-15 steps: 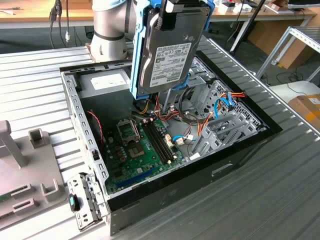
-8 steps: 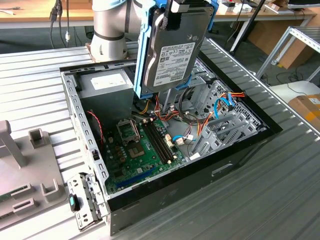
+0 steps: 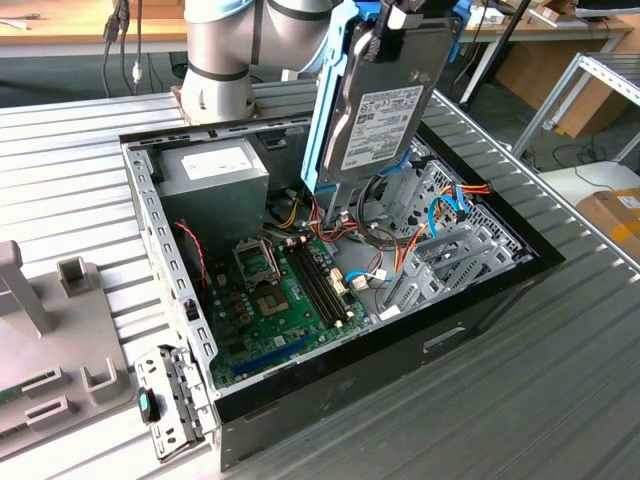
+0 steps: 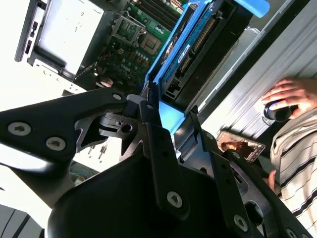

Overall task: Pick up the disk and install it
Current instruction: 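Pick up the disk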

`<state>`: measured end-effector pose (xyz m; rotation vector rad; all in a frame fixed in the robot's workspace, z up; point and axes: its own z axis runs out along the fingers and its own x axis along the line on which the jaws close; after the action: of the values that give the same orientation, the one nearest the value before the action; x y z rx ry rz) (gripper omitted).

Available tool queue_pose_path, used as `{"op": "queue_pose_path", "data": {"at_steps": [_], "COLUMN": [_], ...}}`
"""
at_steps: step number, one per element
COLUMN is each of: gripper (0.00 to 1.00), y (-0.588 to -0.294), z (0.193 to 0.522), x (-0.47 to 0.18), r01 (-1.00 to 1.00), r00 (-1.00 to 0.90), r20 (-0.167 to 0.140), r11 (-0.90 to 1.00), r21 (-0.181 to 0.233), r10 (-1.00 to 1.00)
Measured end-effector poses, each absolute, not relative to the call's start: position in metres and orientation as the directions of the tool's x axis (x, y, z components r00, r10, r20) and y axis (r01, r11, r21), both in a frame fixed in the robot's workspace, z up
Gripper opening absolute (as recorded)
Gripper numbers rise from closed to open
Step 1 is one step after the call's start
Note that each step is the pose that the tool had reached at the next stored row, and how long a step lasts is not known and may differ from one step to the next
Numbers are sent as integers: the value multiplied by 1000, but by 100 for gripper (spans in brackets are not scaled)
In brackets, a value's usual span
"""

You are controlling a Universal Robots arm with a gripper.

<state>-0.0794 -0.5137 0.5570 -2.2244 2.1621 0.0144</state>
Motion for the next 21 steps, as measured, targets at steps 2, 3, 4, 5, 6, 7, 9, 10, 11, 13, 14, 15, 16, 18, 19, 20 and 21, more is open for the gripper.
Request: {"op": "queue_pose_path", "data": {"at_steps": [2,3,4,5,6,7,9,10,11,13,14,15,16,18,19,20,21], "gripper": [36,36,36,36,36,36,36,36,36,36,36,36,36,36,36,36,36], "y": [-518,-521,-524,-524,-524,-524,-524,-524,-525,-526,-527,-527,-528,-530,-531,-532,-533], "z": [557,556,556,556,556,556,556,556,556,554,554,553,552,551,551,550,549], "x": [-77,-76,-74,-73,-73,-73,-73,-73,-73,-73,-73,-73,-73,-73,-73,-73,-73], "r01": [-999,-999,-999,-999,-999,-999,-999,-999,-999,-999,-999,-999,-999,-999,-999,-999,-999], "r00": [29,30,30,30,30,30,30,30,30,30,30,30,30,30,30,30,30], "r20": [-34,-34,-34,-34,-34,-34,-34,-34,-34,-34,-34,-34,-34,-34,-34,-34,-34], "r11": [-28,-29,-29,-29,-29,-29,-29,-29,-29,-29,-29,-29,-29,-29,-29,-29,-29], "r21": [-22,-22,-22,-22,-22,-22,-22,-22,-22,-22,-22,-22,-22,-22,-22,-22,-22], "r10": [-999,-999,-999,-999,-999,-999,-999,-999,-999,-999,-999,-999,-999,-999,-999,-999,-999]}}
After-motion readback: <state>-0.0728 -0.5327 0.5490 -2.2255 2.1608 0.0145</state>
